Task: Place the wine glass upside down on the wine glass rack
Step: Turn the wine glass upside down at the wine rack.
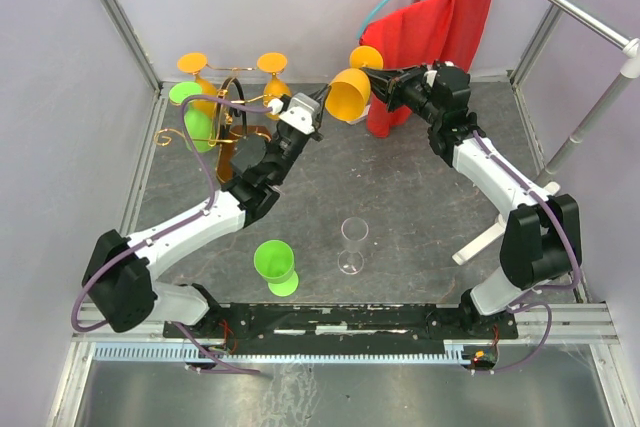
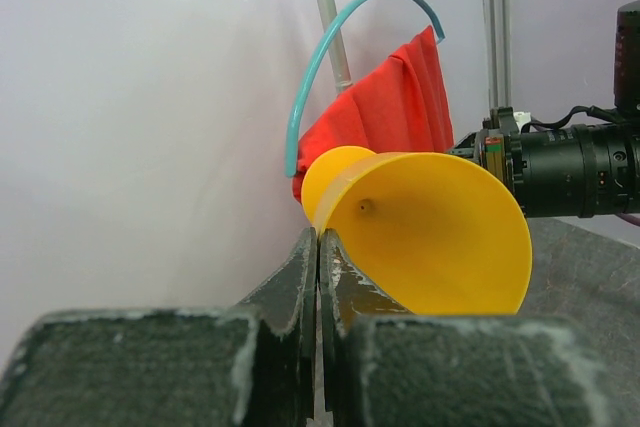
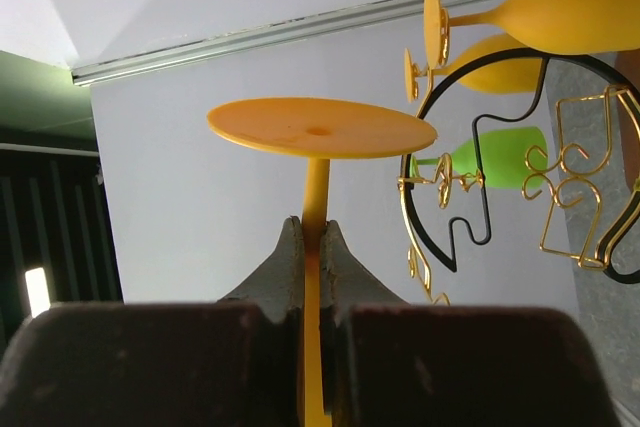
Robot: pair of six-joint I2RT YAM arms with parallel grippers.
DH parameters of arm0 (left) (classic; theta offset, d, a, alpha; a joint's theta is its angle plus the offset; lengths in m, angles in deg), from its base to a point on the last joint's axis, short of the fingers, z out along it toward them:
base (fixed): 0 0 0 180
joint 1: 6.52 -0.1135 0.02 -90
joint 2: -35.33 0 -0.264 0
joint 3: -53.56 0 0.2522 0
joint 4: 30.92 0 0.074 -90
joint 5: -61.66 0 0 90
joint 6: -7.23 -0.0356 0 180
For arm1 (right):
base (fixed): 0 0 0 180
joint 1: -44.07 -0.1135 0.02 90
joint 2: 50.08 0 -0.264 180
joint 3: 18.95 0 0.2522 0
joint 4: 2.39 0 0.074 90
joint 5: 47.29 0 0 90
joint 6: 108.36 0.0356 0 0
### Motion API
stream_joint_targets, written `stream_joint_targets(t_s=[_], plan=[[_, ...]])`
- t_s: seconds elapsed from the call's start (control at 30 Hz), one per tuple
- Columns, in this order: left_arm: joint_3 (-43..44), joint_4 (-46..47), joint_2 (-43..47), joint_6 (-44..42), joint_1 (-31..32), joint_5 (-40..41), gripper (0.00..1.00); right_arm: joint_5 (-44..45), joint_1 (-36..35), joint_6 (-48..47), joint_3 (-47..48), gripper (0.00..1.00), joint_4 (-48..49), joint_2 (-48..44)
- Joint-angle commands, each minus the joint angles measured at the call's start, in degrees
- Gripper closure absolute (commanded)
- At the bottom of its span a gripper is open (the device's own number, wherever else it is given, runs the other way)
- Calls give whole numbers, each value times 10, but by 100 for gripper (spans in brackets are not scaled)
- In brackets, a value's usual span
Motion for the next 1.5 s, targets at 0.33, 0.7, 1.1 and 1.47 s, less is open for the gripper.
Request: stream_joint_targets(t_s=[0.33, 0.7, 1.1, 1.47], plan=[[-8, 30, 29, 10, 2, -19, 97, -29, -8, -9, 28, 96, 55, 3], [-2, 50, 19, 27, 2, -41, 97, -40, -10, -3, 52, 79, 42, 18], [4, 57, 7, 30, 3, -42, 97, -46, -16, 4, 73, 70, 45, 43], [5, 55, 2, 32, 3, -40, 97, -55, -16, 17, 75, 85, 69, 54]])
